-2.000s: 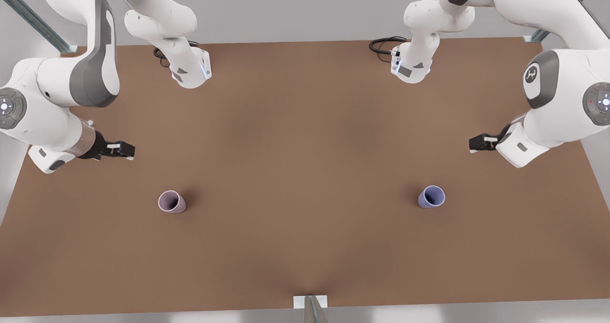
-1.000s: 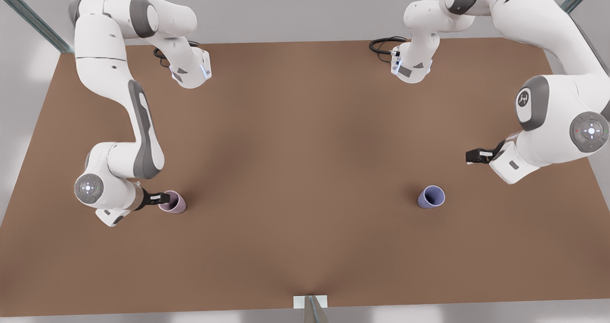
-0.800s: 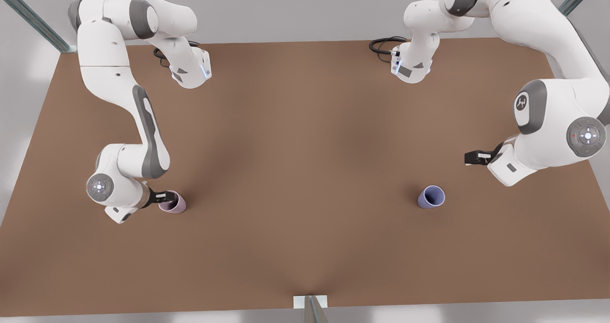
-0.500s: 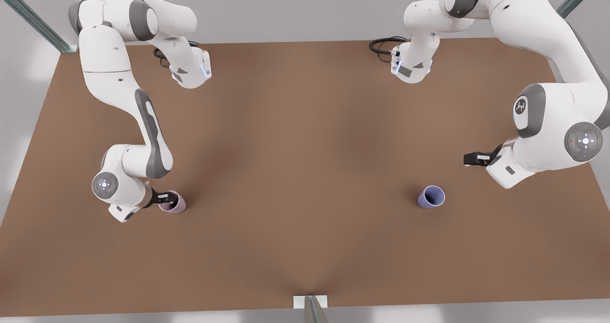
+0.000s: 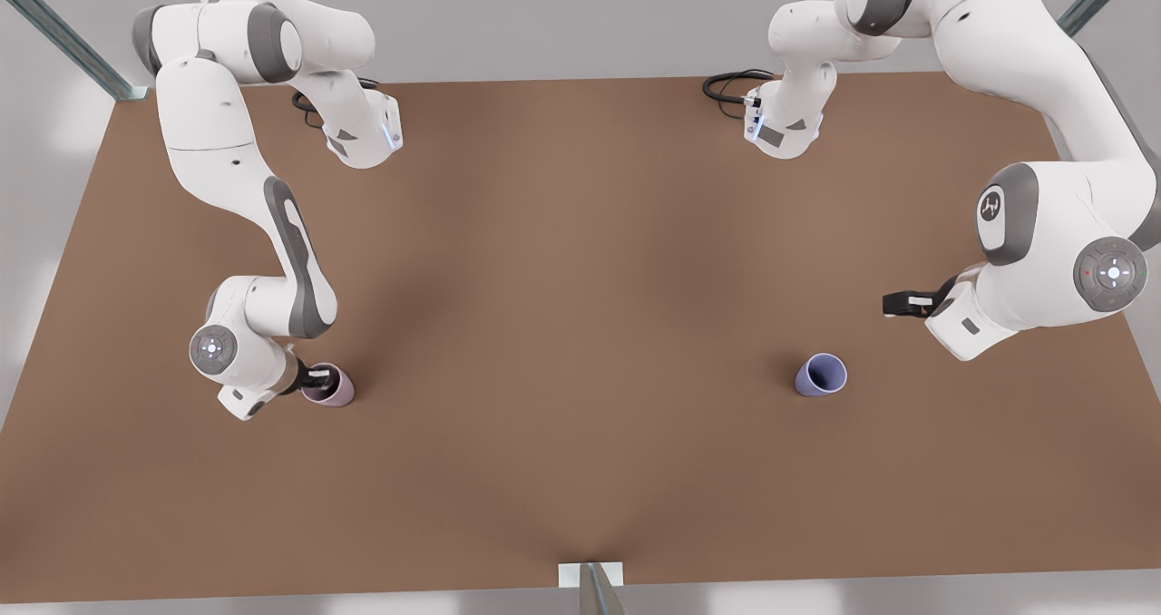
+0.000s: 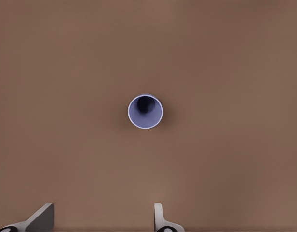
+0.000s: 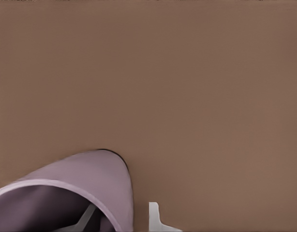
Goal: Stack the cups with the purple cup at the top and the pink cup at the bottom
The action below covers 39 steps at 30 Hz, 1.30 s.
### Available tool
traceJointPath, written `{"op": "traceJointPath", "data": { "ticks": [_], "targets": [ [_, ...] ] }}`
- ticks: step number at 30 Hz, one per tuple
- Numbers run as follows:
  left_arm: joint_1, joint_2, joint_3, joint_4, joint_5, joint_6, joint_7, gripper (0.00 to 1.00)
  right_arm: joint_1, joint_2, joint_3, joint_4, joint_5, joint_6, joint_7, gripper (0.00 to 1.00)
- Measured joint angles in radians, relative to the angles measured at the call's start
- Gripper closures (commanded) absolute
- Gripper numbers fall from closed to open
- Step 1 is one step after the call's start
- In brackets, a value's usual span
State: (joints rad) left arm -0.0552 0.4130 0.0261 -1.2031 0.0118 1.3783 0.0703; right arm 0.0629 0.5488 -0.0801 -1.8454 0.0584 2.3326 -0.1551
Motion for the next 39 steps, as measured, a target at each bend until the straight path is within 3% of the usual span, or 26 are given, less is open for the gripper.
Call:
{"op": "traceJointPath", "data": {
  "ticks": [7,11,18,24,27,31,36,39],
  "targets": [
    [-0.001,-0.001,0.000,0.001,0.000,-0.005,0.000,0.00,0.000,0.008,0.002,-0.003,0.014,0.016,-0.004,0.63],
    [-0.002,-0.001,0.000,0.001,0.000,-0.006,0.000,0.00,0.000,0.013,0.002,0.001,0.020,0.021,-0.008,0.79],
    [-0.002,-0.002,0.000,0.002,0.000,-0.010,0.000,0.00,-0.003,-0.003,0.030,0.005,0.028,0.020,-0.022,0.79],
    [-0.003,-0.013,0.000,-0.047,0.000,0.007,0.000,0.00,0.058,-0.082,0.152,0.022,0.035,-0.017,0.033,0.79],
    [-0.004,-0.027,-0.001,-0.112,0.000,0.052,0.000,0.00,0.216,-0.052,0.163,0.144,0.040,-0.075,0.111,0.79],
    [-0.003,-0.111,-0.001,-0.325,-0.001,0.189,0.000,0.00,0.446,0.129,0.159,0.500,0.102,-0.203,0.245,0.79],
    [-0.003,-0.130,0.000,-0.583,-0.004,0.493,0.001,0.00,0.719,0.369,0.071,0.851,0.136,-0.289,0.446,0.79],
    [0.001,-0.109,0.000,-0.639,-0.006,0.647,0.002,0.00,0.763,0.475,0.039,0.967,0.141,-0.315,0.564,0.79]
  ]
}}
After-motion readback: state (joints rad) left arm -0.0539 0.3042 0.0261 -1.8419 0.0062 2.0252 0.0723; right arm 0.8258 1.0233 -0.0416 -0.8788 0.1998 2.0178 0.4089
